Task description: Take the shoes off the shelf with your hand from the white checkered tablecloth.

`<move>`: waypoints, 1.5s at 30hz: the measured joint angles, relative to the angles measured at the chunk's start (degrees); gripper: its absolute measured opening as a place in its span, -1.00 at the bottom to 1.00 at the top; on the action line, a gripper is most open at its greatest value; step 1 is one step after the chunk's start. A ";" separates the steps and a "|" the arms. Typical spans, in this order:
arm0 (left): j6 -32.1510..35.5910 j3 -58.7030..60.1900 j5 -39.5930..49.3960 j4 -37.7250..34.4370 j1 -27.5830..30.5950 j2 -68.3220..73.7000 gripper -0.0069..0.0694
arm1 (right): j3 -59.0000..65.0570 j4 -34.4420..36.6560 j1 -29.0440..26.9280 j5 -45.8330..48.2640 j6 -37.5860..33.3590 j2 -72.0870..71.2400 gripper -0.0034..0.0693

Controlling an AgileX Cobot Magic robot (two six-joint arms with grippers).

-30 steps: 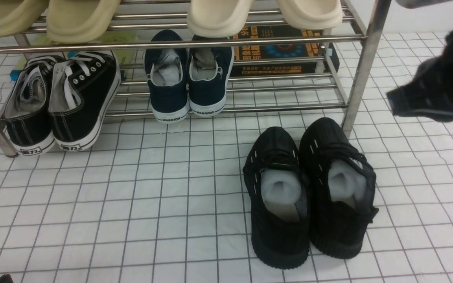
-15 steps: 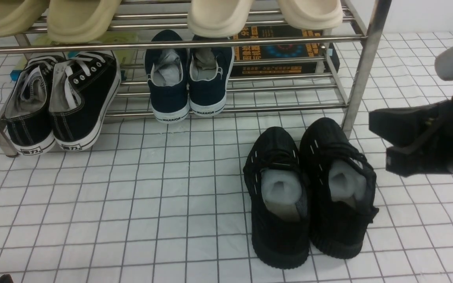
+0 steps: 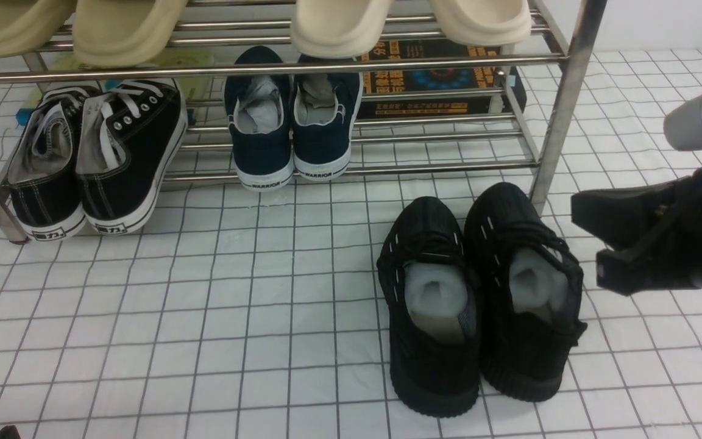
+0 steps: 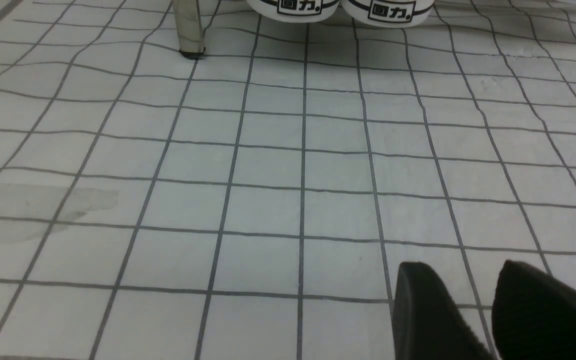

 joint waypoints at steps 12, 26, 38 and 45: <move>0.00 0.00 0.00 0.00 0.00 0.00 -0.19 | 23.55 11.95 -19.10 -0.65 -20.64 -27.13 -0.91; 0.00 0.00 0.00 0.05 0.00 0.00 -0.19 | 41.79 9.60 -31.70 6.64 -17.29 -56.42 -0.89; 0.00 0.00 0.00 0.05 0.00 0.00 -0.19 | 41.23 7.90 -35.91 9.87 -17.29 -56.41 -0.87; 0.00 0.00 0.00 0.05 0.00 0.00 -0.19 | 41.23 7.83 -36.15 9.87 -17.29 -56.41 -0.85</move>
